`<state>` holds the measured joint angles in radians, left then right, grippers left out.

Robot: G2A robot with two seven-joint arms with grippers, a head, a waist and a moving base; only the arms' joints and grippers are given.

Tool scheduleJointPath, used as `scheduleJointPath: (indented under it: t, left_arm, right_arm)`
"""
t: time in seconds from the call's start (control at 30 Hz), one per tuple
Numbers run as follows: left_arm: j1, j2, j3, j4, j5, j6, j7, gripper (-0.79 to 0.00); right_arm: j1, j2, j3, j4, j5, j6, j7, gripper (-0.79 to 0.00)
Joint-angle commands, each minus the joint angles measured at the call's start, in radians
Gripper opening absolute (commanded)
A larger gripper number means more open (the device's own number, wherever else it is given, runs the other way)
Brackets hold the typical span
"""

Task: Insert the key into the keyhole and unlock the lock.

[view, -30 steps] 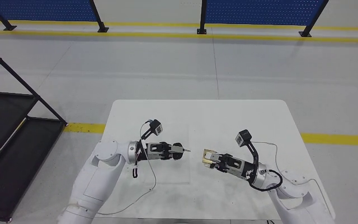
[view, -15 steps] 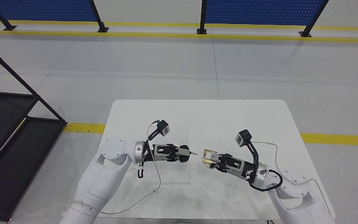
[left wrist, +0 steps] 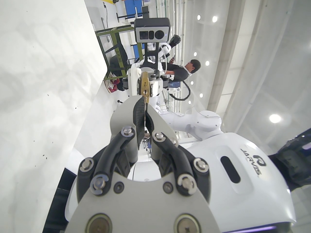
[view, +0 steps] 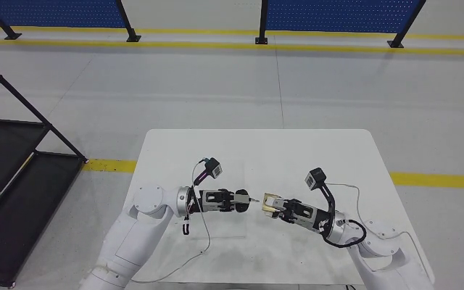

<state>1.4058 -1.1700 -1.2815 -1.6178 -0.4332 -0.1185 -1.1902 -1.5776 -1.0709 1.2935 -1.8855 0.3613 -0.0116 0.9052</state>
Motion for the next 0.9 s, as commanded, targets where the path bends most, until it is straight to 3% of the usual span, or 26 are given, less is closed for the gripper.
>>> scheduleJointPath:
  t: [0.0,0.87]
  left_arm:
    - [-0.003,0.001,0.003,0.001,0.0,-0.001,0.004,-0.785]
    - [-0.039,0.01,0.066,0.016,-0.009,0.002,0.039,-0.785]
  right_arm:
    - [0.0,0.0,0.0,0.0,0.0,0.0,0.0,-0.785]
    - [0.0,0.0,0.0,0.0,0.0,0.0,0.0,-0.785]
